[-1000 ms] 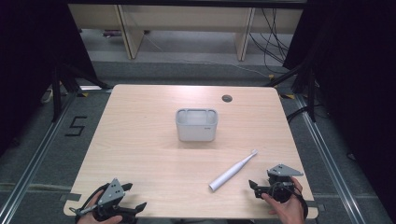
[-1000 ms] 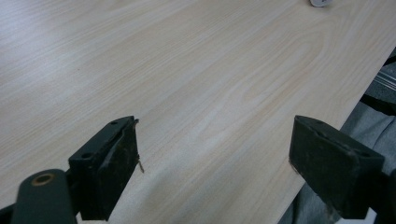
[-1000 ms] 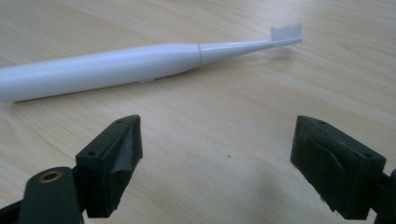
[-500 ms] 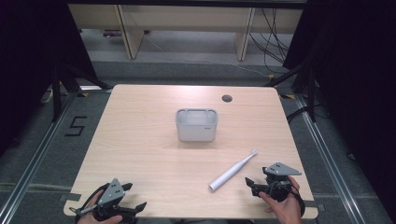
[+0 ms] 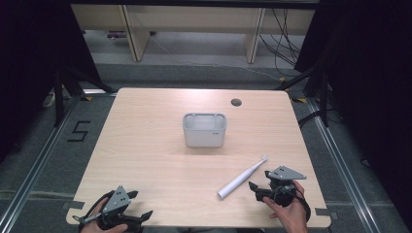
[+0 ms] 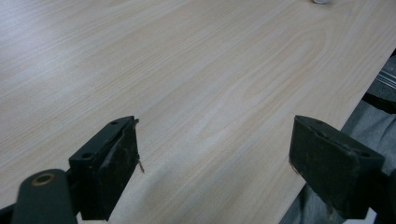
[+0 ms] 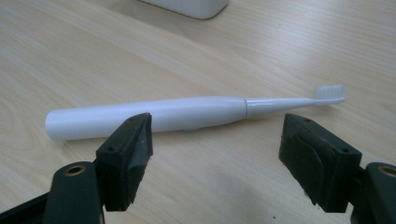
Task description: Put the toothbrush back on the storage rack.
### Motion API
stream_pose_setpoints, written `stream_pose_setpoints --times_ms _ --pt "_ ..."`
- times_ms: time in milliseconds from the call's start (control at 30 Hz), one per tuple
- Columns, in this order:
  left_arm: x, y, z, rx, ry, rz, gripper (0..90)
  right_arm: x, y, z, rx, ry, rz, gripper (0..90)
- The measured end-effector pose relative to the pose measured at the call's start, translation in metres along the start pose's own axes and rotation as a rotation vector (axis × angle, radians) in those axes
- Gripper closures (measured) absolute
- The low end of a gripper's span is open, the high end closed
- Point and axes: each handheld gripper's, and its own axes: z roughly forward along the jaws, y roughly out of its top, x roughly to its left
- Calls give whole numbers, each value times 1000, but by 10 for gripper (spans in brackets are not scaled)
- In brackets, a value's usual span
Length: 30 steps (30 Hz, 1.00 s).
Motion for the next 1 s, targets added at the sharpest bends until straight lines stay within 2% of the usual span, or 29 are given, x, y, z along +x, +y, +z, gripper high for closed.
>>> stream_pose_setpoints --times_ms 33,67,167,200,300,333,367,400,433,500,533,567,600,633,667,700,733,767,800,833,867,900,933,967,1000 --pt "0 0 0 5 -1 4 150 1 0 0 3 2 0 264" --pt "0 0 0 3 1 2 151 1 0 1 -5 -8 -24 265" --pt "1 0 0 7 6 11 151 2 1 1 -6 -15 -23 265" --pt "1 0 0 8 4 9 151 4 1 2 5 -1 14 265" --pt "0 0 1 4 -1 -5 151 3 2 3 -8 -5 -27 268" --pt "0 0 0 4 -2 -3 151 3 3 4 -6 11 -30 269" --pt "1 0 0 9 1 8 151 3 3 3 1 7 -21 269" --pt "1 0 0 9 0 5 150 7 3 3 8 3 14 270" --pt "1 0 0 9 0 5 150 7 3 3 8 3 14 270" --pt "0 0 0 12 0 -5 151 7 5 5 4 15 -12 275" --pt "1 0 0 4 4 5 151 5 6 5 12 25 -50 278" --pt "1 0 0 8 6 11 150 7 6 6 15 44 -18 288" --pt "1 0 0 6 4 8 150 7 7 7 0 18 -50 304" --pt "0 0 0 11 1 -4 150 11 7 6 17 21 3 319" --pt "1 0 0 11 1 -3 151 8 9 8 7 35 -51 345" --pt "2 0 -1 19 5 14 151 9 10 8 4 35 -57 378" --pt "1 0 -1 13 2 6 151 13 12 8 9 47 -30 405" --pt "1 0 -1 14 2 5 151 12 13 8 1 53 -59 438" --pt "1 0 -1 14 2 5 151 16 14 7 9 49 -34 463" --pt "3 1 -2 30 7 27 151 15 16 8 3 51 -65 482" --pt "3 1 -2 29 8 29 151 18 17 9 18 64 -49 520" --pt "1 0 -1 14 4 6 151 17 18 11 3 65 -88 553" --pt "1 0 -1 15 3 6 151 20 19 12 17 72 -67 579" --pt "1 0 -1 15 3 6 151 20 19 12 17 72 -67 579" --pt "3 0 -2 33 5 29 150 23 20 14 24 92 -79 633"
